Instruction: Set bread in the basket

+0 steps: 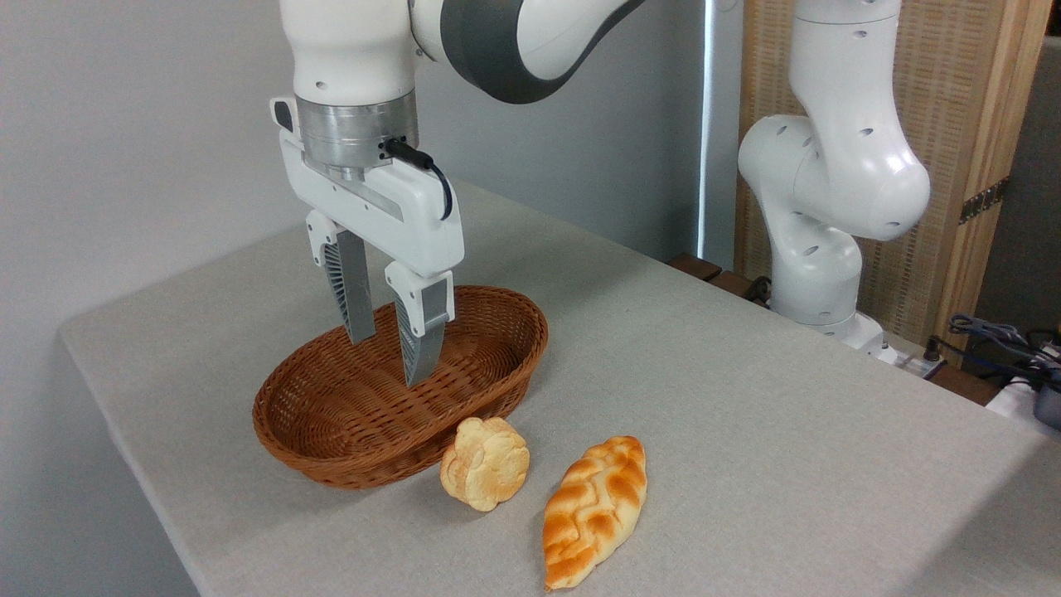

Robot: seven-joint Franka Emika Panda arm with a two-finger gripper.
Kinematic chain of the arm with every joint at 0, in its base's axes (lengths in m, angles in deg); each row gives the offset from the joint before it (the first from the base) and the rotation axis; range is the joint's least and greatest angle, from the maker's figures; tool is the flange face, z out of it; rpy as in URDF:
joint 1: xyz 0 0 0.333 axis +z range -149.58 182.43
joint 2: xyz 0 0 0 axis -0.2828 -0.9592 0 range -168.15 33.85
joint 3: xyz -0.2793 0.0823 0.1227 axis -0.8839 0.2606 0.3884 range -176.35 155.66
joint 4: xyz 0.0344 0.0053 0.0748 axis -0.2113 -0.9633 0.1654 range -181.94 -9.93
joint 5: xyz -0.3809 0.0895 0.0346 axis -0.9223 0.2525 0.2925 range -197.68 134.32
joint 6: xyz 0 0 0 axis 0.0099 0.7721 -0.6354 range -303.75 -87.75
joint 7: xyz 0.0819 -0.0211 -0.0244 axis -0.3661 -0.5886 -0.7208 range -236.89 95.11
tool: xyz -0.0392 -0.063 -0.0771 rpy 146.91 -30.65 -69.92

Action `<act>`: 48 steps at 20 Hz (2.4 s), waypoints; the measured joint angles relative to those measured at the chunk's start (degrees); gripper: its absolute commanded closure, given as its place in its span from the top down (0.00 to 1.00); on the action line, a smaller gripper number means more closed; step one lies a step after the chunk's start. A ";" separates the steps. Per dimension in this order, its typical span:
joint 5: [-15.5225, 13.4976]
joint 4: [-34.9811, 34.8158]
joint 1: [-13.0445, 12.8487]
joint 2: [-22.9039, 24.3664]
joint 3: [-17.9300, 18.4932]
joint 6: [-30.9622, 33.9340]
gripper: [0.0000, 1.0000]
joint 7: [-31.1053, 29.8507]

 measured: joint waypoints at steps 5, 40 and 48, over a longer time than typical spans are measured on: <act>0.00 0.00 0.00 0.00 0.00 0.00 1.00 0.00; 0.00 -7.91 0.25 -0.28 8.66 -0.48 1.00 14.28; 0.00 -8.45 0.20 -1.30 8.66 -1.36 1.00 14.35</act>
